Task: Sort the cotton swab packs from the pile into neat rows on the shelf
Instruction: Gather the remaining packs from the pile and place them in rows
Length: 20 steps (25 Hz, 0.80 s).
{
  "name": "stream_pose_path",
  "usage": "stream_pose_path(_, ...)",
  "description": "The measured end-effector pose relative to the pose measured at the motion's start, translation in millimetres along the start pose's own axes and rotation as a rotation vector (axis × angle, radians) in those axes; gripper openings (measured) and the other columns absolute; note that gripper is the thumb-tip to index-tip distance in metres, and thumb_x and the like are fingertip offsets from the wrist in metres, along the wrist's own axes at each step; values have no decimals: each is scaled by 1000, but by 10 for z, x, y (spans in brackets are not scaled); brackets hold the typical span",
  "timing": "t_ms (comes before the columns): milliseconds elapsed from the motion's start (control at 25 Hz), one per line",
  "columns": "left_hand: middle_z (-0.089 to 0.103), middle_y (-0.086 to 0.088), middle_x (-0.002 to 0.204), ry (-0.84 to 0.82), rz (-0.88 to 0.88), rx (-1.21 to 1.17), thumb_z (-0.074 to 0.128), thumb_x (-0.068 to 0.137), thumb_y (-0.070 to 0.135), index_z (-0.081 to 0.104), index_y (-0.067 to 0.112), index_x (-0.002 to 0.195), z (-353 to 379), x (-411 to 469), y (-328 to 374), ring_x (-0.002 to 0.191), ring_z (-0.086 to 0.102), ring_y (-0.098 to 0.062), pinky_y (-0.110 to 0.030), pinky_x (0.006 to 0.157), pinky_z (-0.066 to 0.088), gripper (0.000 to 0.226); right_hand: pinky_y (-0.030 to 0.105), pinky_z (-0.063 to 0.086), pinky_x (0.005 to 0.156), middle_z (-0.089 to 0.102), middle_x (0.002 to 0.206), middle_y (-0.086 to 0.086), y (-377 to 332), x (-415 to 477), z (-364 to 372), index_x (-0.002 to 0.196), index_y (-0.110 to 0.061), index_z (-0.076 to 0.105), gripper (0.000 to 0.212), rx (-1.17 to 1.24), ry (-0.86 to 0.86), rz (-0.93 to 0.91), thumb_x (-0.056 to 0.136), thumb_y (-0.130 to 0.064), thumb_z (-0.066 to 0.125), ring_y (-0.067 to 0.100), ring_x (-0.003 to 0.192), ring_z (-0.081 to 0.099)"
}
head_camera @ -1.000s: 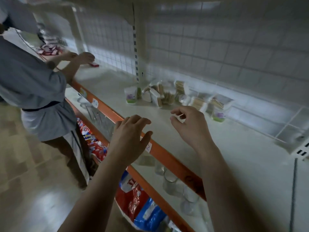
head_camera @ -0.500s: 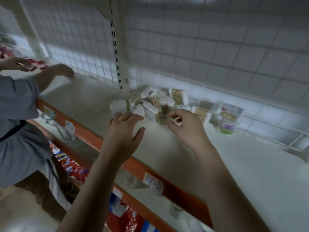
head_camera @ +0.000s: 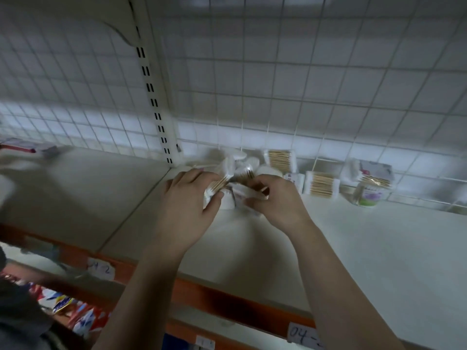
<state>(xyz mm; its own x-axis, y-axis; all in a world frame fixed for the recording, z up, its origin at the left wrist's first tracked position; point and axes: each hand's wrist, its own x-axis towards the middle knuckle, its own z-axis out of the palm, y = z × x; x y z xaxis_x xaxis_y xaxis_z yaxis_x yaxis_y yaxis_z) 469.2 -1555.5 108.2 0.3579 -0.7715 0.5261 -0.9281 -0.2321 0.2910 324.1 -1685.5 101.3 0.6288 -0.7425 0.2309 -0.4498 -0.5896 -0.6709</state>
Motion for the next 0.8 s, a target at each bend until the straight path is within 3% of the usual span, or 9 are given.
stream_pose_path(360, 64, 6, 100, 1, 126, -109, 53, 82, 39, 65, 25, 106, 68, 276, -143, 92, 62, -23, -40, 81, 46, 30, 23, 43, 74, 68, 99, -1, -41, -4, 160, 107, -19, 69, 30, -106, 110, 47, 77, -20, 71, 16, 92, 60)
stream_pose_path(520, 65, 4, 104, -36, 132, -129, 53, 85, 37, 64, 22, 109, 73, 386, -180, 94, 62, -23, -41, 81, 48, 30, 7, 35, 64, 67, 90, -5, -69, -46, 65, 101, -19, 71, 24, -90, 178, 28, 77, -20, 71, 9, 80, 55)
stream_pose_path(640, 62, 2, 111, -105, 116, -131, 57, 90, 30, 62, 22, 115, 117, 527, -154, 100, 59, -22, -40, 82, 49, 27, 10, 38, 66, 66, 86, -6, -90, -133, -58, 98, -19, 71, 20, -70, 200, 28, 79, -20, 72, 9, 78, 57)
stream_pose_path(800, 53, 1, 121, -288, 148, -140, 44, 96, 23, 57, 29, 124, 272, 748, -97, 102, 55, -20, -39, 83, 49, 31, 10, 40, 70, 65, 92, -8, -20, -240, -200, 104, -20, 70, 26, -55, 238, 66, 78, -18, 73, 9, 84, 59)
